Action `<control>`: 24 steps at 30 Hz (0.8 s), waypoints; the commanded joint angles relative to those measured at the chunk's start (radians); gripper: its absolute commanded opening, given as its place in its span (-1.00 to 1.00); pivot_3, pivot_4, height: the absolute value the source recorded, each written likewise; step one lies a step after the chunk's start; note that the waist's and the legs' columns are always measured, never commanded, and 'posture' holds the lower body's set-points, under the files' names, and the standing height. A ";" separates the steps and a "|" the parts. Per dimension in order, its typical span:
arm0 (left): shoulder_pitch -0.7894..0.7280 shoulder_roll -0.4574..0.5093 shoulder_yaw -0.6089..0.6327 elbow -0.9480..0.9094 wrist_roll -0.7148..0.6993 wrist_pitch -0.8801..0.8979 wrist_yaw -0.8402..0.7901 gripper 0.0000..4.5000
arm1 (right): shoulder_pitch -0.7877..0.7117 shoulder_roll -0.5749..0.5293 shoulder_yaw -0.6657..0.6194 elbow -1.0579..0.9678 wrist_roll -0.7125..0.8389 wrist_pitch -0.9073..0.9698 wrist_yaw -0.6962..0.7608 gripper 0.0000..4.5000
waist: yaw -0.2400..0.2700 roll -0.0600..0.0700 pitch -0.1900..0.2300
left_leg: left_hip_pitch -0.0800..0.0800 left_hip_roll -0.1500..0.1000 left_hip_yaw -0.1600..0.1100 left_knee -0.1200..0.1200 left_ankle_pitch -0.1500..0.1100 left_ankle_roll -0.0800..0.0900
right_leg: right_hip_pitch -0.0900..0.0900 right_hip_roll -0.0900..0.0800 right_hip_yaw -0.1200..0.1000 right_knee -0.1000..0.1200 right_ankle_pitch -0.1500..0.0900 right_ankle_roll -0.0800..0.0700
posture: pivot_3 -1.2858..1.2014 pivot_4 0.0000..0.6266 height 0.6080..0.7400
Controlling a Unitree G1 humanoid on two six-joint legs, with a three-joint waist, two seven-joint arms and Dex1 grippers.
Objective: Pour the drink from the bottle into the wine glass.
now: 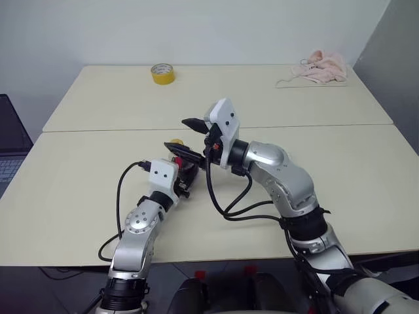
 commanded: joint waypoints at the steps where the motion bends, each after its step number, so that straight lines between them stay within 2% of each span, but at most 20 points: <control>1: -0.007 -0.005 0.014 -0.039 -0.002 -0.008 0.015 -0.02 | 0.029 0.046 -0.002 -0.077 -0.007 0.064 -0.107 0.69 | 0.000 0.000 0.000 | 0.000 0.000 0.000 0.000 0.000 0.000 | 0.000 0.000 0.000 0.000 0.000 0.000 | 0.03 -0.52 1.00; 9: -0.028 -0.016 0.013 -0.028 0.000 0.008 0.031 -0.02 | 0.037 0.041 0.064 -0.059 -0.029 0.013 -0.111 0.69 | -0.003 0.000 0.000 | 0.000 0.000 0.000 0.000 0.000 0.000 | 0.000 0.000 0.000 0.000 0.000 0.000 | 0.03 -0.52 1.00; 24: -0.027 -0.018 0.009 -0.027 -0.001 0.007 0.028 -0.02 | 0.024 0.055 0.093 0.005 -0.104 -0.066 -0.139 0.69 | -0.003 0.000 0.000 | 0.000 0.000 0.000 0.000 0.000 0.000 | 0.000 0.001 0.000 0.000 0.000 0.000 | 0.03 -0.52 1.00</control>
